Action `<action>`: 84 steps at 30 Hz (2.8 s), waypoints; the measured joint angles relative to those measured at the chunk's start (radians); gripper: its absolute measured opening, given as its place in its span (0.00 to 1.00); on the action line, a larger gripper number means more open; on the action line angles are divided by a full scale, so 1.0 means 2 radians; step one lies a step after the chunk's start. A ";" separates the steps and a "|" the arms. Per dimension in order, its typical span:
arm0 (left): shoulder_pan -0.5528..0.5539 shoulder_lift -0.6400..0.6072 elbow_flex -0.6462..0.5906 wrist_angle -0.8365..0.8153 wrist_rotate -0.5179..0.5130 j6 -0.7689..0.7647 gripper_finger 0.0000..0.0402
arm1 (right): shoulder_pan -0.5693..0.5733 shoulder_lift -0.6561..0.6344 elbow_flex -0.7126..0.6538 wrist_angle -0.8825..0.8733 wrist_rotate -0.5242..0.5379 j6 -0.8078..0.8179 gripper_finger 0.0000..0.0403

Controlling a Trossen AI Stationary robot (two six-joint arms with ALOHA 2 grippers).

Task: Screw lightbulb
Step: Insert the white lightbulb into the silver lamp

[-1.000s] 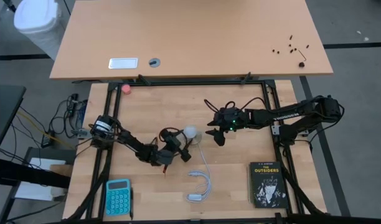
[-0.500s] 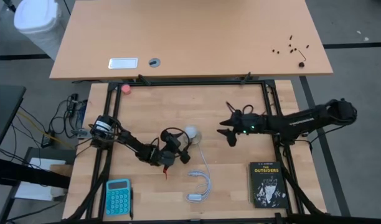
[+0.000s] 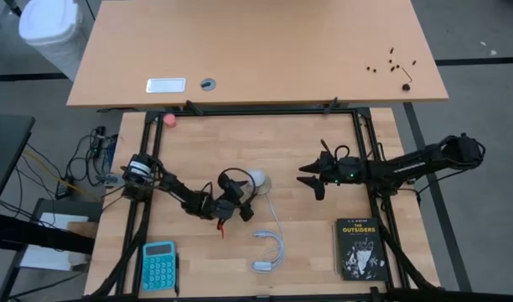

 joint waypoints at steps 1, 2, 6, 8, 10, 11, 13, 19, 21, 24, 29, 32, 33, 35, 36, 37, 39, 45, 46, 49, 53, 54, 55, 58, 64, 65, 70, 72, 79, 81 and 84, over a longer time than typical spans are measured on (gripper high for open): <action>-0.002 0.000 -0.007 0.010 0.001 -0.005 0.70 | 0.000 0.000 0.000 0.006 0.000 0.001 0.57; -0.004 0.000 -0.014 0.019 0.001 -0.008 0.70 | 0.000 0.000 0.000 0.013 0.000 0.001 0.57; -0.010 0.003 -0.045 0.077 0.002 -0.011 0.70 | 0.000 0.000 0.000 0.038 0.007 -0.007 0.56; -0.009 0.012 -0.061 0.114 0.006 -0.010 0.70 | 0.000 0.000 0.001 0.038 0.020 -0.011 0.56; -0.009 0.034 -0.073 0.156 0.019 -0.009 0.70 | -0.001 0.001 0.012 0.019 0.024 -0.011 0.56; -0.009 0.049 -0.079 0.181 0.024 -0.008 0.70 | -0.001 0.003 0.020 0.007 0.025 -0.011 0.56; -0.008 0.076 -0.082 0.229 0.035 0.005 0.70 | -0.001 0.015 0.039 -0.017 0.025 -0.014 0.56; 0.003 0.090 -0.083 0.319 0.066 0.066 0.70 | -0.004 0.055 0.063 0.001 0.025 -0.039 0.56; 0.006 0.088 -0.080 0.326 0.078 0.072 0.70 | -0.011 0.066 0.063 0.019 0.014 -0.038 0.56; 0.018 0.089 -0.072 0.323 0.100 0.089 0.70 | -0.018 0.077 0.063 0.026 -0.020 -0.021 0.56; 0.052 0.089 -0.046 0.293 0.170 0.082 0.70 | -0.003 0.088 0.063 0.033 -0.026 -0.014 0.56; 0.061 0.088 -0.024 0.237 0.201 0.069 0.70 | 0.014 0.089 0.063 0.043 -0.001 -0.019 0.56; 0.062 0.086 -0.016 0.218 0.204 0.069 0.70 | 0.022 0.088 0.063 0.044 0.012 -0.024 0.56; 0.062 0.086 -0.006 0.201 0.197 0.073 0.70 | 0.040 0.088 0.063 0.043 0.034 -0.035 0.56; 0.062 0.086 -0.003 0.199 0.195 0.073 0.70 | 0.047 0.088 0.063 0.043 0.045 -0.038 0.56; 0.061 0.087 -0.001 0.198 0.187 0.073 0.70 | 0.053 0.088 0.063 0.042 0.055 -0.039 0.56; 0.061 0.087 -0.001 0.201 0.183 0.076 0.70 | 0.060 0.089 0.063 0.039 0.066 -0.040 0.56; 0.062 0.088 -0.001 0.204 0.169 0.095 0.70 | 0.061 0.089 0.062 0.039 0.069 -0.036 0.56; 0.062 0.088 -0.001 0.203 0.167 0.095 0.70 | 0.059 0.089 0.062 0.039 0.070 -0.036 0.56; 0.061 0.088 -0.001 0.194 0.148 0.095 0.70 | 0.055 0.089 0.062 0.039 0.071 -0.026 0.56; 0.062 0.073 -0.022 0.188 0.118 0.097 0.70 | 0.059 0.089 0.062 0.035 0.076 -0.023 0.56; 0.062 0.063 -0.031 0.185 0.112 0.096 0.70 | 0.060 0.089 0.062 0.036 0.077 -0.023 0.56; 0.062 0.052 -0.041 0.180 0.105 0.096 0.70 | 0.060 0.089 0.062 0.036 0.078 -0.027 0.56; 0.061 0.017 -0.066 0.189 0.090 0.092 0.70 | 0.060 0.089 0.062 0.036 0.079 -0.036 0.56; 0.061 0.007 -0.076 0.189 0.087 0.111 0.70 | 0.055 0.089 0.062 0.042 0.079 -0.049 0.56; 0.061 0.007 -0.075 0.190 0.087 0.117 0.70 | 0.055 0.089 0.062 0.042 0.079 -0.048 0.56; 0.061 0.007 -0.075 0.193 0.082 0.124 0.70 | 0.055 0.089 0.062 0.043 0.079 -0.035 0.56; 0.061 0.007 -0.075 0.193 0.082 0.124 0.70 | 0.055 0.089 0.062 0.043 0.079 -0.026 0.56; 0.057 0.007 -0.075 0.216 0.082 0.134 0.70 | 0.055 0.089 0.062 0.039 0.079 -0.022 0.56; 0.057 0.007 -0.075 0.219 0.082 0.134 0.70 | 0.055 0.089 0.062 0.038 0.079 -0.021 0.56; 0.057 0.007 -0.075 0.218 0.082 0.134 0.70 | 0.055 0.089 0.062 0.037 0.079 -0.022 0.56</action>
